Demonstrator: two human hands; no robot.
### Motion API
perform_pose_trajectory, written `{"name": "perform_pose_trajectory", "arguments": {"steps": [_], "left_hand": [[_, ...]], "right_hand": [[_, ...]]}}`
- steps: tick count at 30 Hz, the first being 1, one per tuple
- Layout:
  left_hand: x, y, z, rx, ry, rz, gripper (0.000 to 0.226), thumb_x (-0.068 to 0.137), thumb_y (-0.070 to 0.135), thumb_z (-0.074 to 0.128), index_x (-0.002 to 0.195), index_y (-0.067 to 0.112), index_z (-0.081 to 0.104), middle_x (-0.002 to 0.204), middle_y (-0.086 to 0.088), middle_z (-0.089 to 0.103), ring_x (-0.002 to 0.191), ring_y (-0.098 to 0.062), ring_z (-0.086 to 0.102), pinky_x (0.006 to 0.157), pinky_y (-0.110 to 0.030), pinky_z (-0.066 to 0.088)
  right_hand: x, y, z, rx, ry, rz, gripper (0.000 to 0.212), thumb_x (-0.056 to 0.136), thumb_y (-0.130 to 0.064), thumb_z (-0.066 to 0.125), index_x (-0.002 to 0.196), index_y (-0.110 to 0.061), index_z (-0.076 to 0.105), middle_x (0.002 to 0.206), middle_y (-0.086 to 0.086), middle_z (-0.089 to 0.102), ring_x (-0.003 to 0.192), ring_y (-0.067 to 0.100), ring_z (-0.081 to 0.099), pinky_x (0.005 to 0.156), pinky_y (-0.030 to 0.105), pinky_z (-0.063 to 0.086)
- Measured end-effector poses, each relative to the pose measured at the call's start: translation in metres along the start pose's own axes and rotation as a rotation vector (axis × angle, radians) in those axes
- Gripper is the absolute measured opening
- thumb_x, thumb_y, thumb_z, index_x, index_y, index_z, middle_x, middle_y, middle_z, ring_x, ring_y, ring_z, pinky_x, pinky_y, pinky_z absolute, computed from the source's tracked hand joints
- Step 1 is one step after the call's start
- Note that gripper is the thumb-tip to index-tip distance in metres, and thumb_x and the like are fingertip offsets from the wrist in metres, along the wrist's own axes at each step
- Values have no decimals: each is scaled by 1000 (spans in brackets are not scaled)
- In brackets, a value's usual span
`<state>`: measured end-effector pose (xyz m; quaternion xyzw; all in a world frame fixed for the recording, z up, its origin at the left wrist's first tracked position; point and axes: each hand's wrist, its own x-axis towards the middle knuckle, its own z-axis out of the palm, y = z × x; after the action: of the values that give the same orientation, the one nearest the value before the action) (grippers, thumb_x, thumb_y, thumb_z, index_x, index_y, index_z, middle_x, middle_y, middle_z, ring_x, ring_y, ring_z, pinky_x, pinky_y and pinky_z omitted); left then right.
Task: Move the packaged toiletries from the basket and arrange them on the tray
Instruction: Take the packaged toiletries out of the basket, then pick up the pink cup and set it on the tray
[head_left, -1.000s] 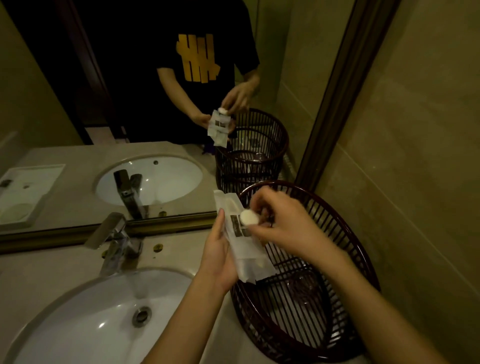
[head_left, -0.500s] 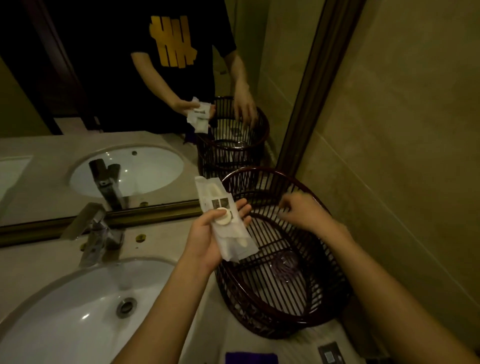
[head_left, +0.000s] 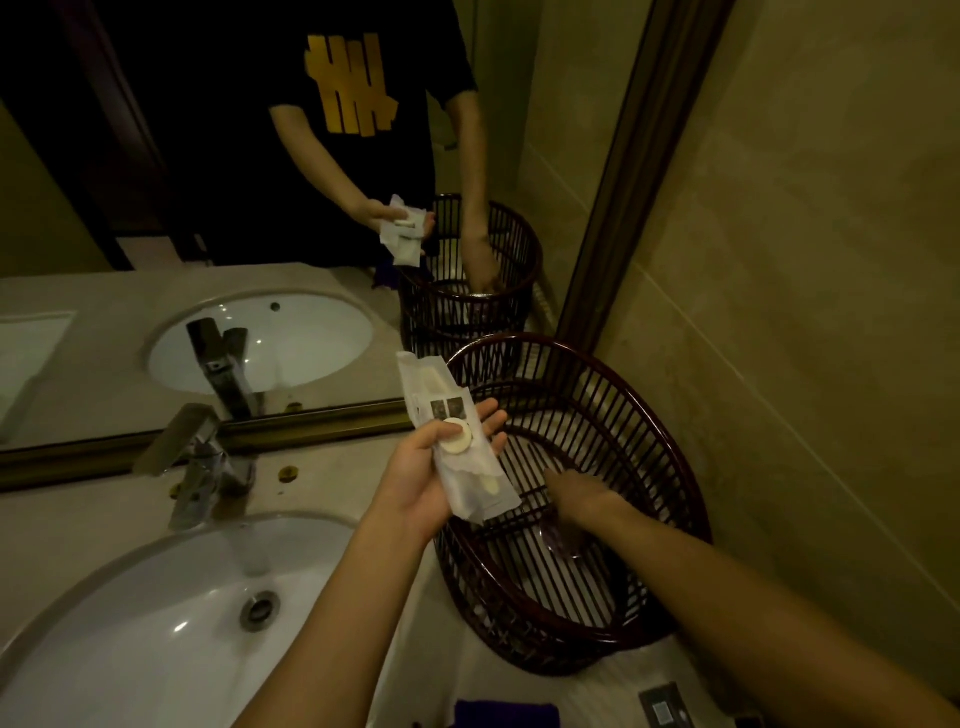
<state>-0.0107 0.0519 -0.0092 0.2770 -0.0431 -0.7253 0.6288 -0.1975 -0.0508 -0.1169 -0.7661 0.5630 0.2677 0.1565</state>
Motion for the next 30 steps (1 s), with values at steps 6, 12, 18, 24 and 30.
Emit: {"name": "perform_pose_trajectory", "arguments": {"steps": [6, 12, 18, 24, 30], "left_hand": [[-26, 8, -8, -105, -10, 44, 45, 81, -3, 47, 123, -3, 62, 126, -22, 69, 113, -33, 69, 91, -44, 59], [-80, 41, -51, -167, 34, 135, 52, 82, -3, 46, 132, -3, 58, 130, -24, 66, 114, -34, 69, 93, -50, 57], [-154, 76, -109, -188, 100, 173, 58, 84, 1, 45, 141, 5, 53, 139, -20, 61, 120, -30, 66, 98, -47, 54], [-264, 130, -186, -180, 191, 243, 49, 81, 4, 46, 125, 5, 69, 132, -18, 67, 119, -29, 66, 97, -47, 53], [-392, 176, -264, -230, 358, 315, 53, 79, 4, 47, 131, -2, 60, 124, -24, 69, 104, -33, 72, 94, -50, 53]], "right_hand": [[-20, 4, -30, 134, 225, -67, 41, 81, -30, 76, 120, -25, 63, 123, 6, 66, 114, 28, 63, 92, 40, 53], [-98, -12, -82, 365, 516, -173, 57, 79, -22, 83, 132, -20, 62, 126, 6, 64, 116, 22, 60, 91, 24, 42], [-197, -91, -117, 402, 753, -461, 60, 78, -23, 84, 131, -33, 57, 122, -18, 50, 107, -3, 46, 80, 0, 29], [-240, -244, -80, 471, 664, -674, 59, 84, -20, 79, 137, -30, 56, 132, -9, 48, 110, -3, 43, 86, 2, 34], [-268, -405, -25, 418, 519, -821, 61, 81, -17, 81, 135, -31, 57, 132, -9, 51, 109, 0, 44, 75, -3, 31]]}}
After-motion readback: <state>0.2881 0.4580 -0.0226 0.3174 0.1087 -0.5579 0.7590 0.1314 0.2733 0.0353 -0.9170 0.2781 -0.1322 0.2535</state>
